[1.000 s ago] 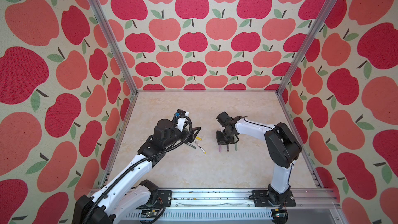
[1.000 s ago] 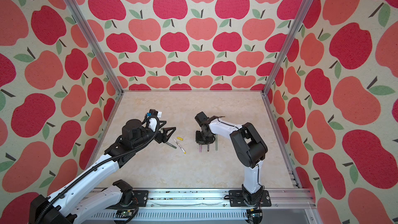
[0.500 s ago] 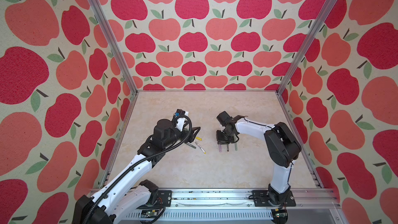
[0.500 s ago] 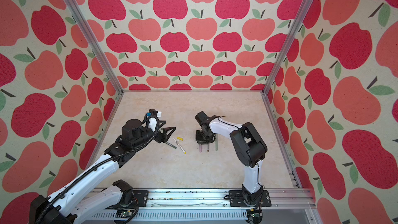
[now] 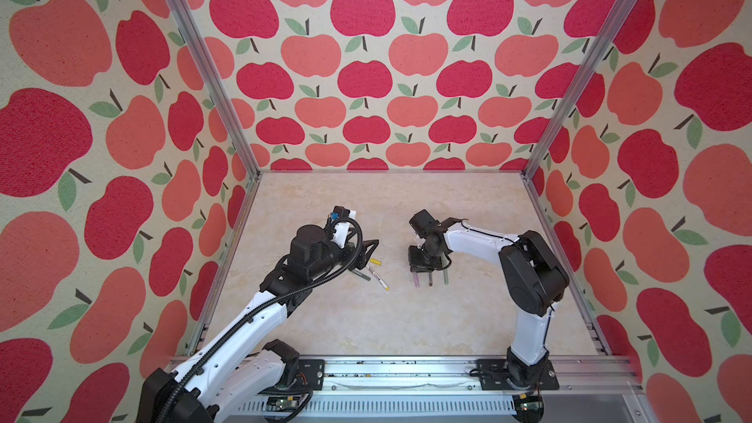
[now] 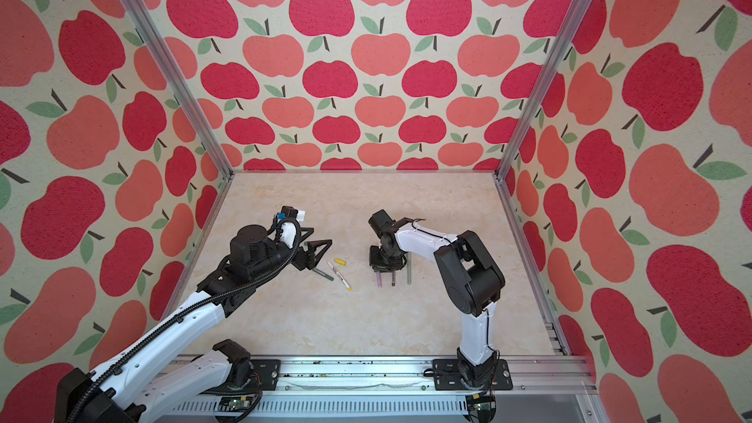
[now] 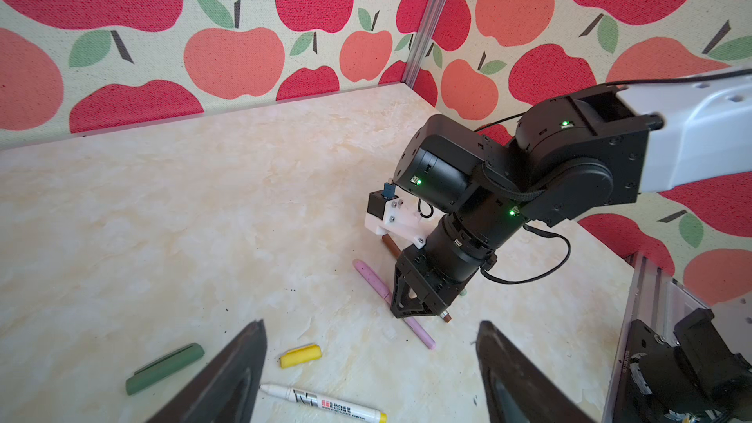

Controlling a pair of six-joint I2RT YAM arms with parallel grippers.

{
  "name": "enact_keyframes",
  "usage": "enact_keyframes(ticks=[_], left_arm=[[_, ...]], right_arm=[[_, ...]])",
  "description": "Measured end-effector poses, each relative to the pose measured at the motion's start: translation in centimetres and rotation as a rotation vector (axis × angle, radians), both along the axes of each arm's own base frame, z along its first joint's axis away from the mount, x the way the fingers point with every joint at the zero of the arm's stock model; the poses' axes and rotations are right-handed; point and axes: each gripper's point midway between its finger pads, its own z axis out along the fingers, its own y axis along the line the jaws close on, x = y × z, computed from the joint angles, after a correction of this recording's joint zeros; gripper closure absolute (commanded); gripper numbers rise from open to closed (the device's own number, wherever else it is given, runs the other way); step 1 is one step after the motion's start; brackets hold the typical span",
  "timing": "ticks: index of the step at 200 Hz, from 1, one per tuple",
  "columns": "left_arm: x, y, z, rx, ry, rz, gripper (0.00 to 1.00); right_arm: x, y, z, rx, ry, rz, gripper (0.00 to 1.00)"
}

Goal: Insert the pens into the pen caps
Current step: 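Lay the pink pen flat on the table and open the right gripper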

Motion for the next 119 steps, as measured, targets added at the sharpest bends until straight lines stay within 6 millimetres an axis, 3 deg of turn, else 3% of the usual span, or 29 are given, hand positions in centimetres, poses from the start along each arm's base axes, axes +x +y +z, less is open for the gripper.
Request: enact_keyframes(ticks=[57,119], left_arm=[[0.08,0.10,0.01,0.000,0.000,0.004,0.16],[0.11,0.15,0.04,-0.001,-0.001,0.005,0.16]], right_arm=[[0.25,-0.24,-0.07,-0.003,0.001,-0.019,0.86],[0.60,-0.26,-0.06,-0.004,-0.012,-0.030,0.84]])
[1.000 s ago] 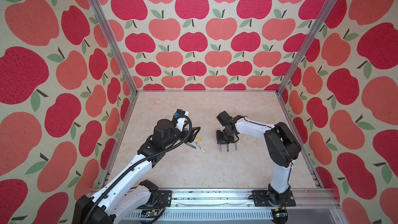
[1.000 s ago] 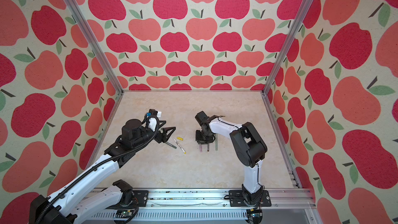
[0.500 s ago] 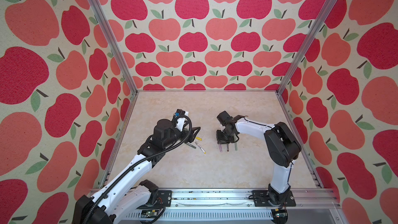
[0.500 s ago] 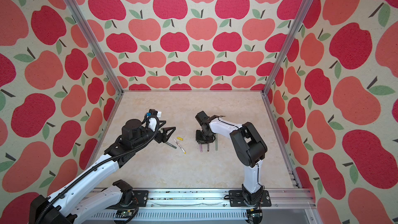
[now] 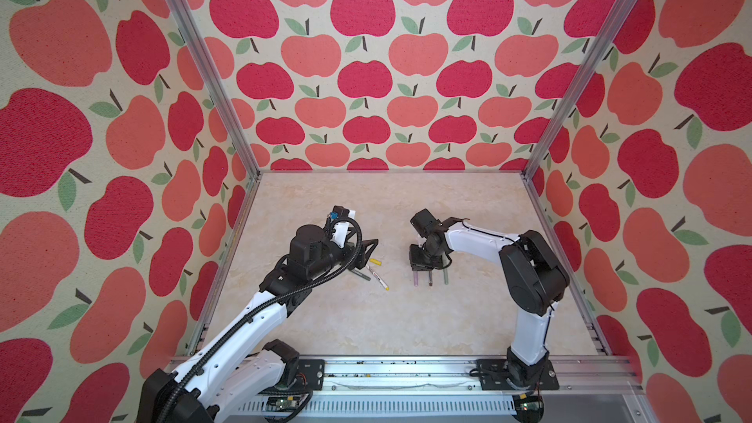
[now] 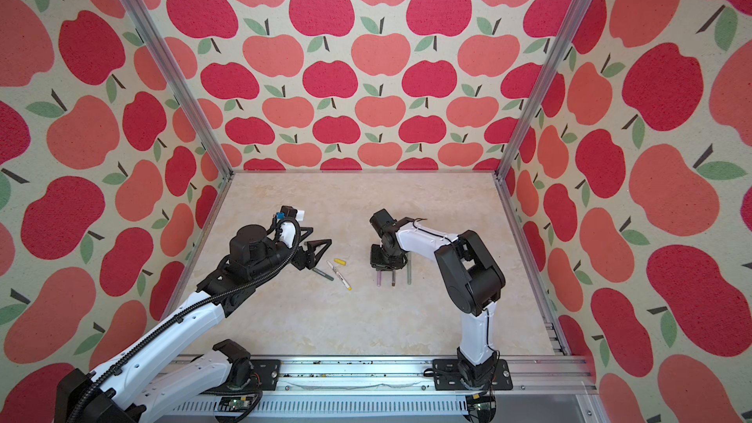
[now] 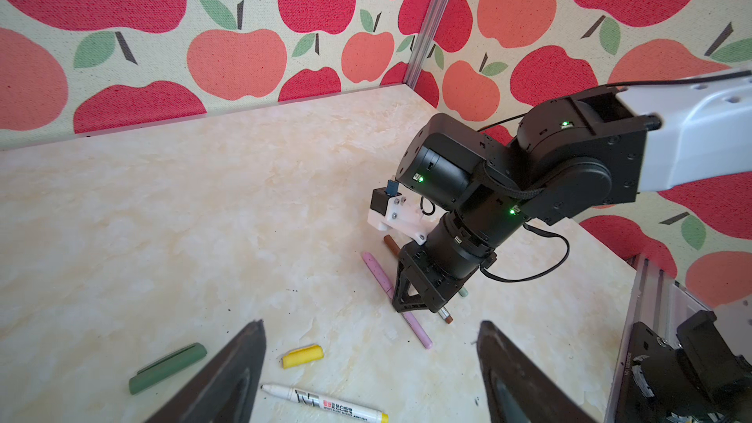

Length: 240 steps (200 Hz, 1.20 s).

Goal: Insert the pens into the pen caps
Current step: 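Lay the pink pen flat on the table and open the right gripper, then close the right gripper on the white marker while the left arm turns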

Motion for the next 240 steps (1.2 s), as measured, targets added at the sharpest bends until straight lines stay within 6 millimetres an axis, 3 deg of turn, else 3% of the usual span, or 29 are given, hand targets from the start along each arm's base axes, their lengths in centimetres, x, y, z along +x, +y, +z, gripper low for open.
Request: enact_keyframes(ticks=[93,140,172,200,223,240], left_arm=[[0.0,0.0,0.0,0.000,0.000,0.001,0.15],[-0.2,0.3,0.8,-0.028,-0.004,0.018,0.06],[-0.2,1.1,1.3,-0.059,0.000,0.053,0.01],[-0.2,2.0,1.3,-0.085,0.034,0.109,0.01],[-0.2,3.1,-0.2,-0.076,0.124,0.180,0.01],[-0.2,4.4,-1.4,-0.067,0.217,0.257,0.01]], right_arm=[[0.2,0.1,0.1,0.007,-0.009,0.000,0.74],[-0.1,-0.9,0.9,-0.014,-0.044,-0.003,0.64],[0.4,-0.6,4.5,0.020,-0.154,0.030,0.59],[-0.1,1.3,8.9,0.104,-0.283,0.115,0.57],[-0.6,3.3,11.7,0.177,-0.382,0.210,0.56],[-1.2,4.6,12.8,0.208,-0.432,0.278,0.55]])
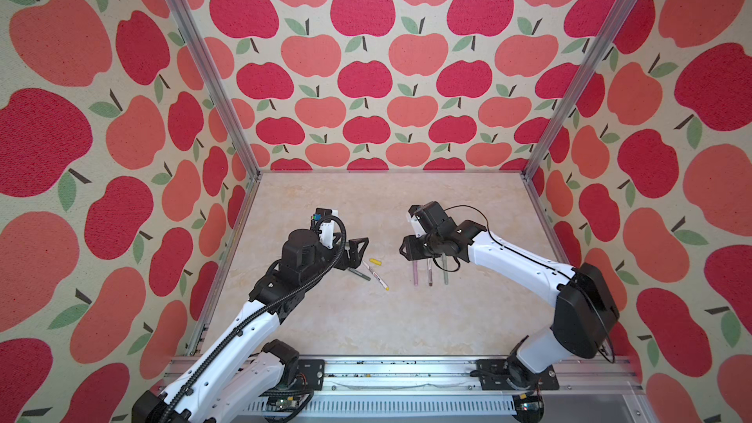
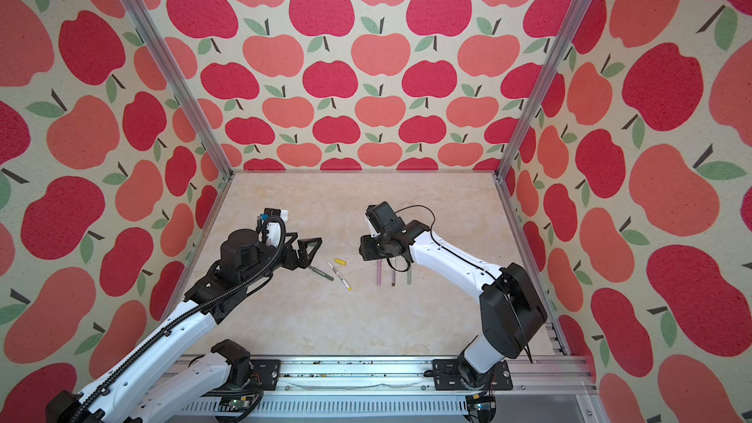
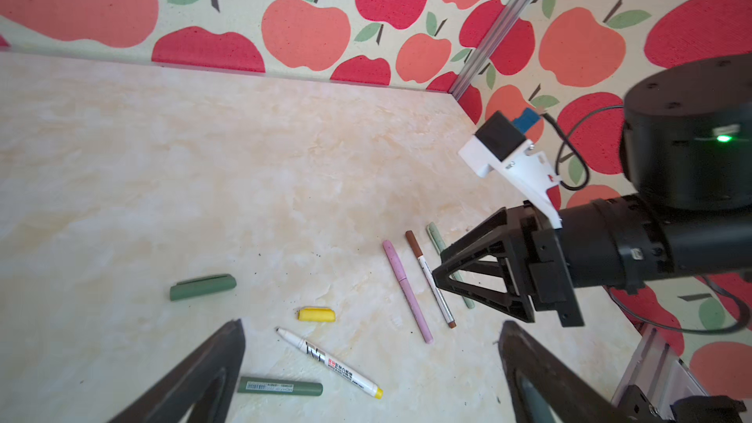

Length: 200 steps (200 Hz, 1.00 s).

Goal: Insert the pens into the pen caps
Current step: 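Close the right gripper on the white marker while the left arm turns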

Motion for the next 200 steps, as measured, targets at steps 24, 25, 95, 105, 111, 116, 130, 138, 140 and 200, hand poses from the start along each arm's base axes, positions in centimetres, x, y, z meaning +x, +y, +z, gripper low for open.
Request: enact_keyframes(ticks=[24,25,95,105,111,116,130,138,140,200], left_arm=[[0.1,2.5,-1.2,-0.022,0.132,0.136,0.01],[0.1,2.7,-1.3,-0.026,0.141,0.144,0.01],[-0.8,9.7,-3.8,-0.205,0.464,0.478,0.01],[-0.8,9.7,-4.4,-0.227,0.515,0.477,0.01],[-0.8,9.7,-4.9,-0.239,0.548,0.472,0.01],[-0.8,9.6,-5.2,-0.246,0.570,0.465,0.01],[-1.0,9.0,-6.0,-0.266,0.615,0.435,0.01],[-1.3,8.6,-6.4,-0.279,0.628,0.418,0.01],[-1.3,8.6,-6.5,-0.282,0.631,0.414,0.01],[-1.5,8.2,-7.0,-0.350,0.602,0.383,0.01]], right_arm=[[-1.1,1.7,0.4,0.005,-0.050,0.090,0.55],[-1.1,1.7,0.4,0.005,-0.052,0.094,0.54],[-3.6,6.1,-1.1,-0.053,-0.103,0.274,0.53],[-3.7,6.7,-1.8,-0.076,-0.099,0.289,0.53],[-3.7,6.9,-2.2,-0.093,-0.096,0.295,0.53],[-3.6,7.2,-2.6,-0.106,-0.095,0.298,0.53],[-3.5,7.5,-3.6,-0.143,-0.085,0.302,0.53],[-3.5,7.5,-4.2,-0.163,-0.078,0.302,0.53],[-3.5,7.5,-4.3,-0.166,-0.078,0.303,0.53],[-2.8,7.4,-8.9,-0.318,-0.031,0.280,0.56]])
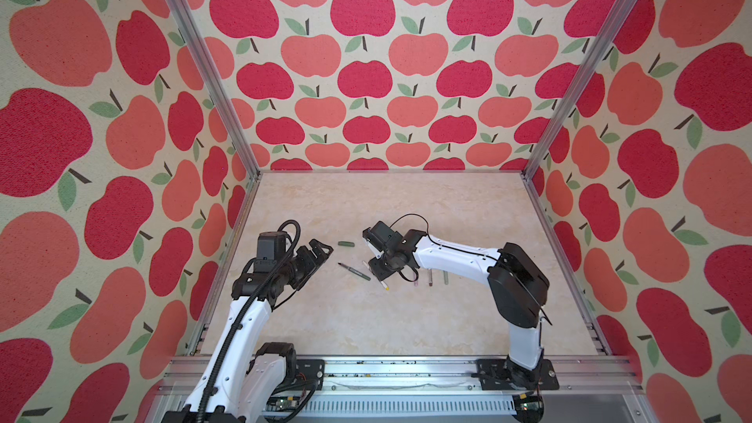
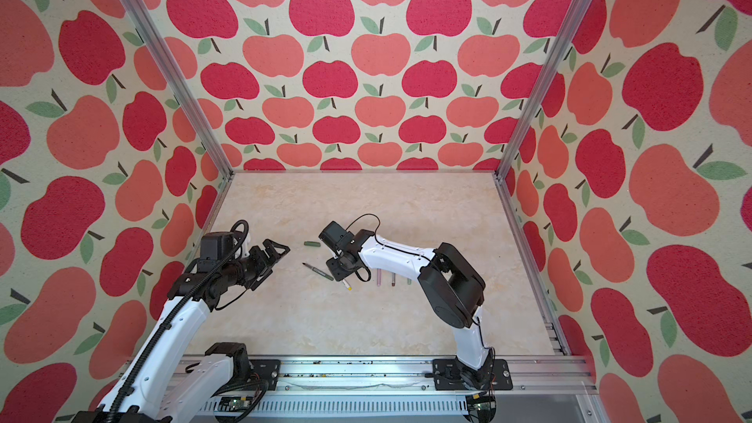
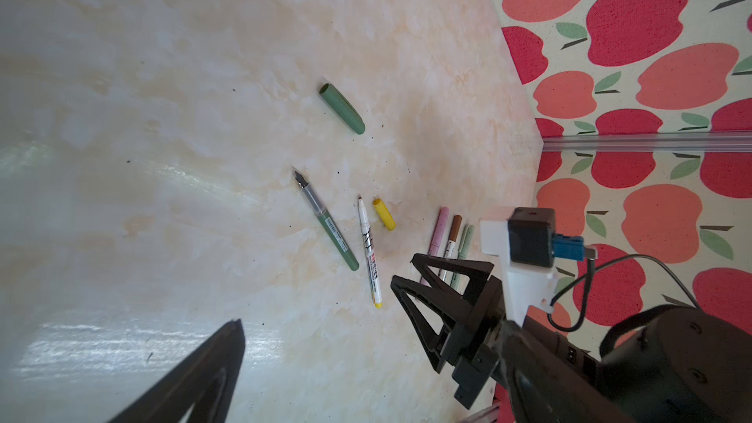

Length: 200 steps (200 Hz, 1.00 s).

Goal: Insert the pens into the pen caps
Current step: 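Close the right gripper on the white marker while the left arm turns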

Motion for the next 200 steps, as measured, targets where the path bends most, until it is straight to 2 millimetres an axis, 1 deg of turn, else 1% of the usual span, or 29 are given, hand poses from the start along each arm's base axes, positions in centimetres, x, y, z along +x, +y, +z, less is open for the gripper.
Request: enact_keyframes(ticks=[18,43,83,102,151,200], left_arm=[[0.3,0.1,0.3,-0.005,-0.020,0.002,0.01],[0.7,0.3,0.5,-0.004,-0.039,0.007,0.01],[0.5,0.3,-0.8,-0.003,-0.027,0.010,0.01],[0.4,0.4,-0.9,-0.005,-0.035,0.015,0.01],[1.0,0.5,0.2,0.000,-0.101,0.011,0.01],[1.3,0.5,1.0,0.012,-0.152,-0.001,0.00]], right_arm=[[-0.1,0.3,-0.9,-0.032,-0.002,0.003,0.57],[0.0,0.8,-1.4,-0.053,-0.012,0.006,0.60],[0.5,1.2,-1.8,-0.072,-0.020,0.002,0.68],[0.7,1.2,-2.1,-0.085,-0.021,0.002,0.71],[0.7,1.1,-2.3,-0.098,-0.021,0.010,0.72],[0.7,1.3,-3.2,-0.115,-0.013,0.016,0.73]])
